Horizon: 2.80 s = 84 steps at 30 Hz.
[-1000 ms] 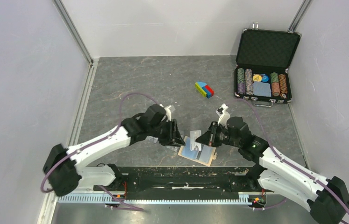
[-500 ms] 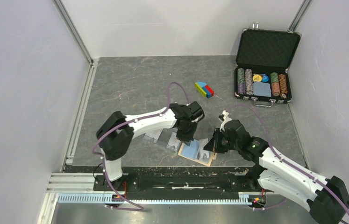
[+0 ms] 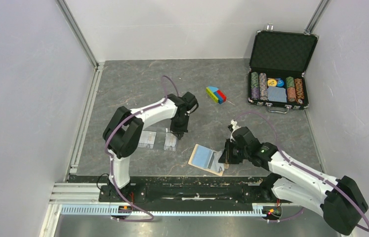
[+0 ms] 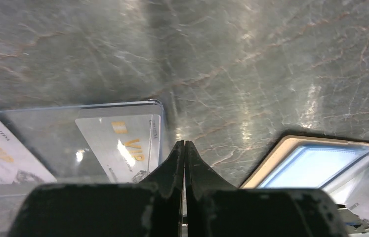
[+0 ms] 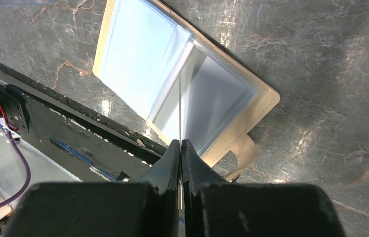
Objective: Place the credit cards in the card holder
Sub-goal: Move the storage box to the center of the board, then move the card holder to the center of the board, then insert the credit card into the card holder.
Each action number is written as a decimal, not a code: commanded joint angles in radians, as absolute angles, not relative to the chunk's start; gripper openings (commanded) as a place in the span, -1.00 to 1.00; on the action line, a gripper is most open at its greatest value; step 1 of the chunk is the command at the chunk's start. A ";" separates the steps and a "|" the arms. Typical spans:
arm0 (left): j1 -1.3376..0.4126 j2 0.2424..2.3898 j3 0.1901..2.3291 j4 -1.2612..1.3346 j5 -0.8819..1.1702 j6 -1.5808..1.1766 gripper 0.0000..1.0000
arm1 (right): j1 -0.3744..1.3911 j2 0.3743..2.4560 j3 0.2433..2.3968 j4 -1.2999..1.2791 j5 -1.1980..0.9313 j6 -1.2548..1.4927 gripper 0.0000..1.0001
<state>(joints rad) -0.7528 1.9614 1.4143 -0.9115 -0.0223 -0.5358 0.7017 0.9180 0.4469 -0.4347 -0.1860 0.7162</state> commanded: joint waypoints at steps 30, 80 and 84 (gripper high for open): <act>-1.008 1.828 1.199 -0.712 0.215 -0.796 -0.89 | 0.496 0.966 0.498 -0.327 -0.393 0.665 -1.00; -1.032 1.876 1.166 -0.626 0.244 -0.882 -0.57 | 0.394 0.993 0.565 -0.493 -0.460 0.409 -1.00; -1.030 1.879 1.179 -0.664 0.212 -0.858 -0.56 | 0.394 1.043 0.564 -0.465 -0.512 0.370 -1.00</act>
